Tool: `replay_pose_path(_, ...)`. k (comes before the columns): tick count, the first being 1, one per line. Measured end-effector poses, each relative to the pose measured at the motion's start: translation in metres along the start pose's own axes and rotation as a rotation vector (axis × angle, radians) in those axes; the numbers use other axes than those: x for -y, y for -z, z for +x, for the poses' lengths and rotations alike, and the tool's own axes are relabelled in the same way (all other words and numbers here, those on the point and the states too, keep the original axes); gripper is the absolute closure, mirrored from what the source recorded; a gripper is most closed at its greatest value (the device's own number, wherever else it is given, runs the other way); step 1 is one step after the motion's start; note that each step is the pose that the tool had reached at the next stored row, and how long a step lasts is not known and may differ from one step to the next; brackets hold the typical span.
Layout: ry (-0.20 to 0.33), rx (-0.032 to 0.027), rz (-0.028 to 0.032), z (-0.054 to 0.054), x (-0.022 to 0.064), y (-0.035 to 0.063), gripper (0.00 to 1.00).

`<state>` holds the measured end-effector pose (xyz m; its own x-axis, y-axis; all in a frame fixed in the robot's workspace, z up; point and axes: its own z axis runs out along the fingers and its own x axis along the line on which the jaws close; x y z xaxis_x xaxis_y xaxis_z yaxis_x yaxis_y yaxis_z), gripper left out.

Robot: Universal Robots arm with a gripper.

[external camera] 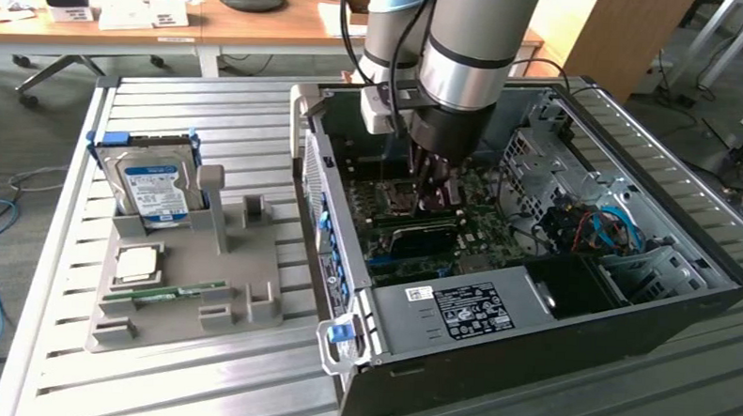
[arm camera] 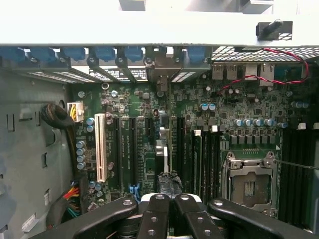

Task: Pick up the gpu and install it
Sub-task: 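Press down on the gpu until it lock into place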

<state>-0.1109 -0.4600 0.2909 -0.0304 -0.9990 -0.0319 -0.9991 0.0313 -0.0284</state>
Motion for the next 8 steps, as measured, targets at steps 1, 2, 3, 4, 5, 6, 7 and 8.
replay_pose_path(1, 0.000, 0.0000, 0.0000, 0.0000, 0.0001, 0.0000, 0.89)
replay_pose_path(2, 0.000, 0.0000, 0.0000, 0.0000, 0.0001, 0.0000, 0.89)
replay_pose_path(3, 0.000, 0.0000, 0.0000, 0.0001, 0.0000, -0.0002, 0.89)
replay_pose_path(4, 0.000, 0.0001, 0.0001, 0.0001, 0.0000, -0.0007, 0.89)
replay_pose_path(5, 0.000, 0.0001, 0.0001, 0.0001, 0.0000, -0.0011, 0.89)
replay_pose_path(6, 0.000, 0.0000, 0.0000, 0.0001, 0.0000, -0.0015, 0.89)
replay_pose_path(7, 0.000, -0.0001, -0.0001, 0.0002, 0.0000, -0.0016, 0.89)
replay_pose_path(8, 0.000, -0.0003, -0.0001, 0.0002, 0.0000, -0.0016, 0.89)
